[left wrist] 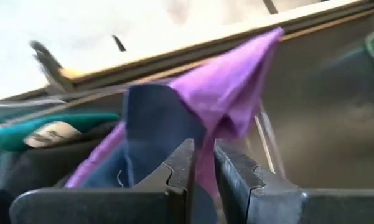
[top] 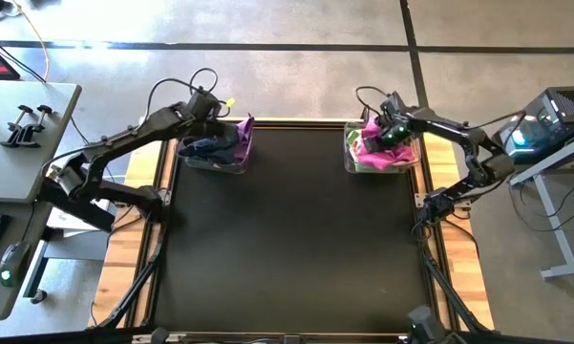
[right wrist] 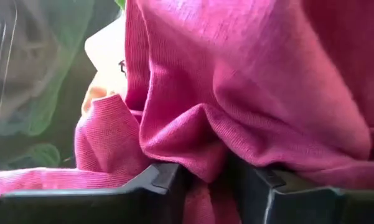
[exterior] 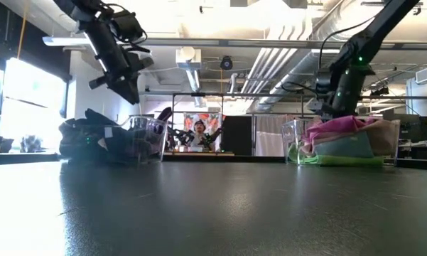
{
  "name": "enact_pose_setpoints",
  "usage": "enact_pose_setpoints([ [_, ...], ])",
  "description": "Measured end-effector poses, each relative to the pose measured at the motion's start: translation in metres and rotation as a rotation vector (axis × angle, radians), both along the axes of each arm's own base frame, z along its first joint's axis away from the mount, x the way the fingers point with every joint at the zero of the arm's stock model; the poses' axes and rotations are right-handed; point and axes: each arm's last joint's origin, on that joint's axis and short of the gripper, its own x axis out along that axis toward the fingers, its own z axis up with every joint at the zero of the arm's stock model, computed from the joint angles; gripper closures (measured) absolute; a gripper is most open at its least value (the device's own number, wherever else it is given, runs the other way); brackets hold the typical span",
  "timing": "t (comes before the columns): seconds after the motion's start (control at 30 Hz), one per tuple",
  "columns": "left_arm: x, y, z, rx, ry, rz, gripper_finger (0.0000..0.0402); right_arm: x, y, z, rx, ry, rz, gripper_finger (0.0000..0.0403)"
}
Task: Sort towels by color in basket
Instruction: Adjust the pink towel in the right transparent bin, then return to Home Position
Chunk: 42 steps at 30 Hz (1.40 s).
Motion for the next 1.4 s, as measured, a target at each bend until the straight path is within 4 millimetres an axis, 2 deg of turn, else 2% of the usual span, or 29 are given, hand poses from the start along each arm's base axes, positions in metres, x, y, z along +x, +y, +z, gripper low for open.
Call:
enact_pose_setpoints([
  [0.1,0.0,0.0,0.002,-0.028,-0.032,-0.03,0.0354,-0.001,-0.003,0.015,0.018,0.043,0.015,0.0304],
  [0.17,0.0,0.0,0.01,-0.003,-0.045,-0.055,0.0354,-0.002,-0.006,0.029,0.011,0.096,0.027,0.0304],
  [0.37,-0.002,-0.002,0.045,0.132,-0.082,-0.125,0.0354,-0.004,-0.003,0.095,-0.12,0.081,0.092,0.0304],
  [0.47,-0.006,-0.008,0.063,0.208,-0.105,-0.163,0.0354,-0.01,0.012,0.132,-0.218,-0.017,0.087,0.0304],
  [0.57,-0.012,-0.017,0.076,0.271,-0.136,-0.189,0.0354,-0.018,0.037,0.161,-0.327,-0.16,0.118,0.0305],
  [0.7,-0.019,-0.034,0.09,0.318,-0.185,-0.22,0.0354,-0.029,0.077,0.182,-0.438,-0.36,0.167,0.0305],
  [0.83,-0.021,-0.049,0.099,0.342,-0.227,-0.26,0.0354,-0.036,0.112,0.187,-0.506,-0.57,0.215,0.0305],
  [0.93,-0.021,-0.059,0.103,0.347,-0.254,-0.292,0.0354,-0.042,0.135,0.179,-0.55,-0.675,0.276,0.0305],
  [1.17,-0.011,-0.078,0.104,0.342,-0.275,-0.397,0.0354,-0.055,0.172,0.136,-0.479,-0.968,0.225,0.0305],
  [1.4,-0.001,-0.098,0.103,0.281,-0.323,-0.461,0.0354,-0.07,0.198,0.089,-0.419,-1.208,0.207,0.0305],
])
